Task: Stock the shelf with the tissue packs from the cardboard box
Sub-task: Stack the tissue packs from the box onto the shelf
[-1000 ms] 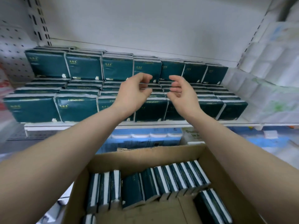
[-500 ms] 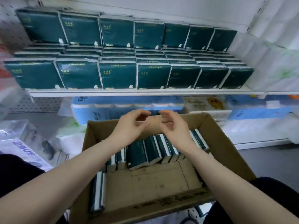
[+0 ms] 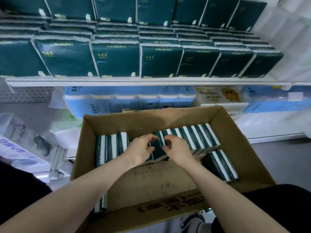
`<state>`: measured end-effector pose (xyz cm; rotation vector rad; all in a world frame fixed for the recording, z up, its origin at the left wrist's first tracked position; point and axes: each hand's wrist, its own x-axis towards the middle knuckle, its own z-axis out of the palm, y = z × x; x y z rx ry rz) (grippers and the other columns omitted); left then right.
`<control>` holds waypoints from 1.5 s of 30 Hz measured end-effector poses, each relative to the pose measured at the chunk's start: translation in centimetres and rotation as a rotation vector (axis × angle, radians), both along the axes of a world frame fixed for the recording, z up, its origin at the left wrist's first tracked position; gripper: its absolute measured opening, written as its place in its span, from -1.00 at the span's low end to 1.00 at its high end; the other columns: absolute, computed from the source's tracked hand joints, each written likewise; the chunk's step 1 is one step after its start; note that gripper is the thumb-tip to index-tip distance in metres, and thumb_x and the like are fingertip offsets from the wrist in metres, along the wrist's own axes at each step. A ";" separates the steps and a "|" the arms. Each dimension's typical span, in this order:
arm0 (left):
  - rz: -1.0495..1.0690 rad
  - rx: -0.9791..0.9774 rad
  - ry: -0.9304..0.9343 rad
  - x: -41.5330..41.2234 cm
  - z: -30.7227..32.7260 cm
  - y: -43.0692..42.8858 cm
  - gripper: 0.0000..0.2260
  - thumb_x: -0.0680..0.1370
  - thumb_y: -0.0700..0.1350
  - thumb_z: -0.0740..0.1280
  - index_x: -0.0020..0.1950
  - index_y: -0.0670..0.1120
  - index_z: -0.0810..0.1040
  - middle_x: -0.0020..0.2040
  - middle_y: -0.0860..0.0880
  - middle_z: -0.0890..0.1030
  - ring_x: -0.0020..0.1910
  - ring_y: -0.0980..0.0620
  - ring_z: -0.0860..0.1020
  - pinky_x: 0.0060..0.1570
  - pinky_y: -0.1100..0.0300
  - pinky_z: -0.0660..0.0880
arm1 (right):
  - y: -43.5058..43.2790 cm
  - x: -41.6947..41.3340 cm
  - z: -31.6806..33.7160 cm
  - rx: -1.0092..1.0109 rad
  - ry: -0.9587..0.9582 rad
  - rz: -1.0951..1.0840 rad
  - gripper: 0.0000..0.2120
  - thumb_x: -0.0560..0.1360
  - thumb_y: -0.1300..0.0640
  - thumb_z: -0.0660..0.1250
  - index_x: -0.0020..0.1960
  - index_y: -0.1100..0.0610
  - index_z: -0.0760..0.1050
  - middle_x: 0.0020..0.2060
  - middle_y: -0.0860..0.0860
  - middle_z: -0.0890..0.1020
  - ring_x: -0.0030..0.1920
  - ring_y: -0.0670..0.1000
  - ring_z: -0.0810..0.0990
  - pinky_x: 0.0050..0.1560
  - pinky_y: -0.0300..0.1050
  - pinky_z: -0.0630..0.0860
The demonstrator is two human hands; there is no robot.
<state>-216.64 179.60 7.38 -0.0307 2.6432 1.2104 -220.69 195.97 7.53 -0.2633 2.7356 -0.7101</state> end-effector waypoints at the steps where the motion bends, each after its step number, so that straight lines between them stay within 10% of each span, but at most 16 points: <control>1: -0.007 -0.017 -0.020 -0.1 -0.4 0.0 -0.63 0.60 -0.19 0.30 0.40 0.01 0.42 0.35 -0.03 0.51 0.34 0.01 0.45 0.35 0.08 0.40 | -0.1 0.0 -0.2 0.017 -0.012 0.006 -0.60 0.57 0.09 0.35 0.39 0.08 0.45 0.21 0.09 0.61 0.20 0.11 0.57 0.21 -0.02 0.52; 19: 0.003 -0.087 -0.122 -0.3 -2.1 -0.7 -0.56 0.63 -0.23 0.17 0.49 0.03 0.30 0.32 -0.10 0.53 0.26 -0.04 0.50 0.25 0.12 0.45 | -2.3 0.9 -2.1 -0.074 -0.144 0.050 -0.55 0.55 0.14 0.37 0.40 -0.05 0.36 0.11 0.05 0.61 -0.05 -0.01 0.51 -0.10 -0.18 0.40; 30: 0.013 -0.087 -0.131 0.4 -1.4 -1.4 -0.56 0.64 -0.24 0.15 0.52 -0.03 0.27 0.42 -0.09 0.44 0.37 -0.06 0.42 0.34 0.14 0.37 | -2.3 1.5 -2.2 0.113 -0.019 0.259 -0.53 0.54 0.21 0.27 0.40 -0.10 0.40 0.14 0.11 0.64 0.13 0.16 0.56 0.01 -0.05 0.51; 38: 0.059 -0.054 0.007 -0.2 0.2 -1.7 -0.48 0.61 -0.24 0.25 0.54 -0.03 0.22 0.50 -0.07 0.31 0.44 -0.02 0.32 0.42 0.16 0.25 | -1.0 0.0 0.5 -0.086 0.055 0.129 -0.84 0.53 0.06 0.32 0.09 -0.11 0.48 -0.09 -0.11 0.54 -0.07 -0.01 0.50 -0.17 -0.13 0.37; 45: 0.148 0.072 0.011 -0.3 2.3 -2.0 -0.44 0.60 -0.22 0.28 0.55 0.03 0.17 0.47 -0.04 0.36 0.37 -0.04 0.41 0.36 0.13 0.31 | 1.0 -0.4 3.0 -0.351 -0.073 0.030 -0.66 0.56 0.27 0.26 0.03 -0.21 0.45 -0.08 -0.15 0.52 -0.07 -0.03 0.53 -0.19 -0.20 0.49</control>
